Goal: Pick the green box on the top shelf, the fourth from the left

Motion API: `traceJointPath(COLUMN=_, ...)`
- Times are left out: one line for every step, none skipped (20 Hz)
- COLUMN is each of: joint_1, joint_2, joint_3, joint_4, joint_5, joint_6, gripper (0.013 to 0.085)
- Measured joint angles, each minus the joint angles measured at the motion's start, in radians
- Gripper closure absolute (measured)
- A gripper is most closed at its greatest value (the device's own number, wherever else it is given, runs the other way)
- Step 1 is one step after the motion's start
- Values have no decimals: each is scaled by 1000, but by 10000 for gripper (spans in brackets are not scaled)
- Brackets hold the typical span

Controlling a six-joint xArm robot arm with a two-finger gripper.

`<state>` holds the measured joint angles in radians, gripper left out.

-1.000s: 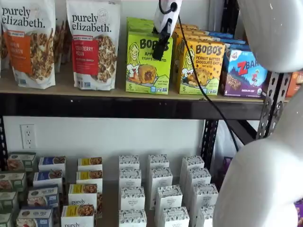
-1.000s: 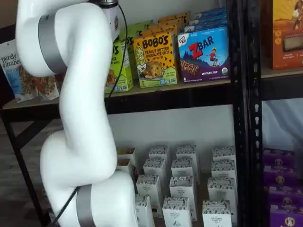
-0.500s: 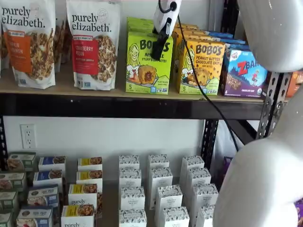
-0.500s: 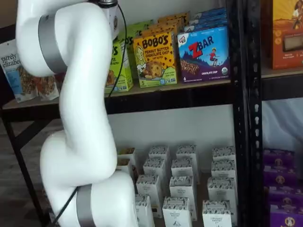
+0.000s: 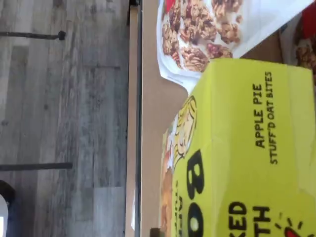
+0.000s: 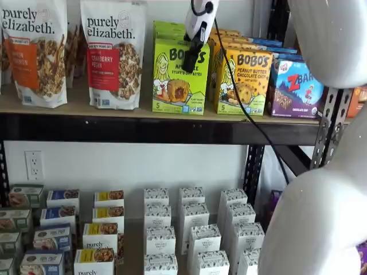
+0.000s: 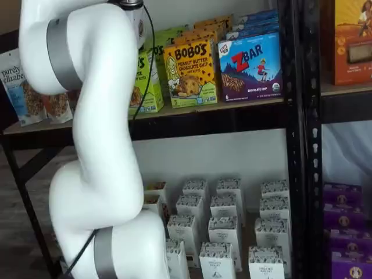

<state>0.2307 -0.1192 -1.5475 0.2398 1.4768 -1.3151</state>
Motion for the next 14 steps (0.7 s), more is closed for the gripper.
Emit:
traceJointPath(joint_1=1, joint_2=-1, joint_3=2, joint_4=0, joint_5=-1, joint_6=0, gripper=370)
traceJointPath(joint_1=1, joint_2=-3, joint_3=4, joint_4=1, joint_5=-4, joint_6=1, gripper=410)
traceJointPath(joint_1=2, joint_2=-4, joint_3=5, joint_4=1, joint_5=-6, joint_6=1, gripper=410)
traceJointPath(joint_1=3, joint_2=-5, joint_3=7, joint_4=0, joint_5=-8, joint_6=2, gripper=450)
traceJointPath(joint_1=3, joint_2=-5, joint_3=7, joint_4=-1, joint_5=-8, joint_6=2, gripper=490)
traceJointPath(joint_1=3, joint_2=-5, joint_3=8, joint_4=-1, joint_5=-8, joint_6=3, gripper=490)
traceJointPath(joint_1=3, joint_2=-6, joint_3=9, joint_4=-2, joint_5=-8, joint_6=3, gripper=530)
traceJointPath(joint_1=4, joint_2=-6, joint_3=10, joint_4=-2, joint_5=-9, joint_6=3, gripper=530)
traceJointPath(joint_1=4, joint_2=-6, joint_3=10, joint_4=-2, joint_5=-8, joint_6=3, gripper=530)
traceJointPath(joint_1=4, joint_2=-5, joint_3=8, joint_4=-2, joint_5=-5, joint_6=3, gripper=530)
traceJointPath(joint_1=4, joint_2=-4, joint_3=6, joint_4=-2, joint_5=-1, joint_6=3, gripper=530)
traceJointPath(joint_1=4, joint_2=-3, joint_3=6, joint_4=-3, joint_5=-1, joint_6=3, gripper=530)
traceJointPath(joint_1=4, joint_2=-5, joint_3=9, joint_4=-3, joint_5=-4, joint_6=3, gripper=530)
traceJointPath(joint_1=4, joint_2=-6, joint_3=11, joint_4=-2, joint_5=-7, joint_6=3, gripper=570)
